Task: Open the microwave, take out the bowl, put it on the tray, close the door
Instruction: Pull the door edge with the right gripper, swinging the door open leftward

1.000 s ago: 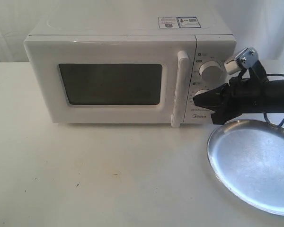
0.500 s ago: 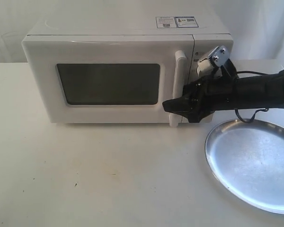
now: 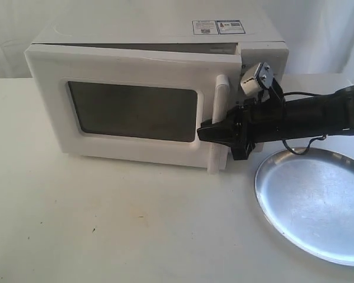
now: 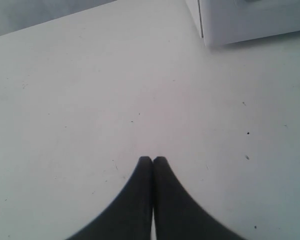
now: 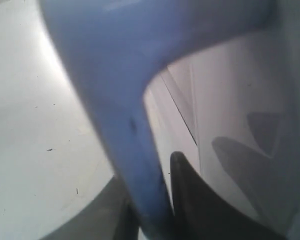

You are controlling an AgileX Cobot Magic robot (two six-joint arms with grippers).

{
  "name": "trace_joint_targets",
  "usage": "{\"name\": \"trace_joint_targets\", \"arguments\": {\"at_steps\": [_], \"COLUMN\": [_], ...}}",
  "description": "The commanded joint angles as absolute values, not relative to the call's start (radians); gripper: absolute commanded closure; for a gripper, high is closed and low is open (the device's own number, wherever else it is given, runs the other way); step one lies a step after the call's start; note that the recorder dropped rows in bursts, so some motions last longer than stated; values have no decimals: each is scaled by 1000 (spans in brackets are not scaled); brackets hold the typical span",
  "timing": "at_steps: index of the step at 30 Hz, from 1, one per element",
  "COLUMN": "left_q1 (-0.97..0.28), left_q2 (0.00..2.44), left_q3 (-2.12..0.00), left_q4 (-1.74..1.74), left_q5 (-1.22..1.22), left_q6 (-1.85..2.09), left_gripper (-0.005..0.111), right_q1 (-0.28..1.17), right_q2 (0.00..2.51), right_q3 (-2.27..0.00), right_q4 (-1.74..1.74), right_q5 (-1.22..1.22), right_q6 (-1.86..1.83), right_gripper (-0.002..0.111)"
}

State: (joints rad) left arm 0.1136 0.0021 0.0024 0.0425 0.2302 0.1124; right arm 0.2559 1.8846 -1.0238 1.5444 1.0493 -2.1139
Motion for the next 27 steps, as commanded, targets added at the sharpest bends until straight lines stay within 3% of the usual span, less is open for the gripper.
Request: {"name": "trace_joint_targets", "arguments": {"at_steps": [1,15,27], "left_q1": [108,108,108], "left_q2": [0,0,0], "left_q3": [0,0,0], "left_q4": [34,34,34], "left_q5": [231,231,231], "left_q6": [109,109,109], "left_gripper": [107,107,107], "right_q1": [290,287,287], "right_q2": [1787,1597,1591], "right_q3": [-1030,-999,-999], "right_q4": [1516,1223,1052], "right_q5": [1221,1151,1070], "right_q6": [-2122,-1742,-1346], "right_gripper": [108,108,108]}}
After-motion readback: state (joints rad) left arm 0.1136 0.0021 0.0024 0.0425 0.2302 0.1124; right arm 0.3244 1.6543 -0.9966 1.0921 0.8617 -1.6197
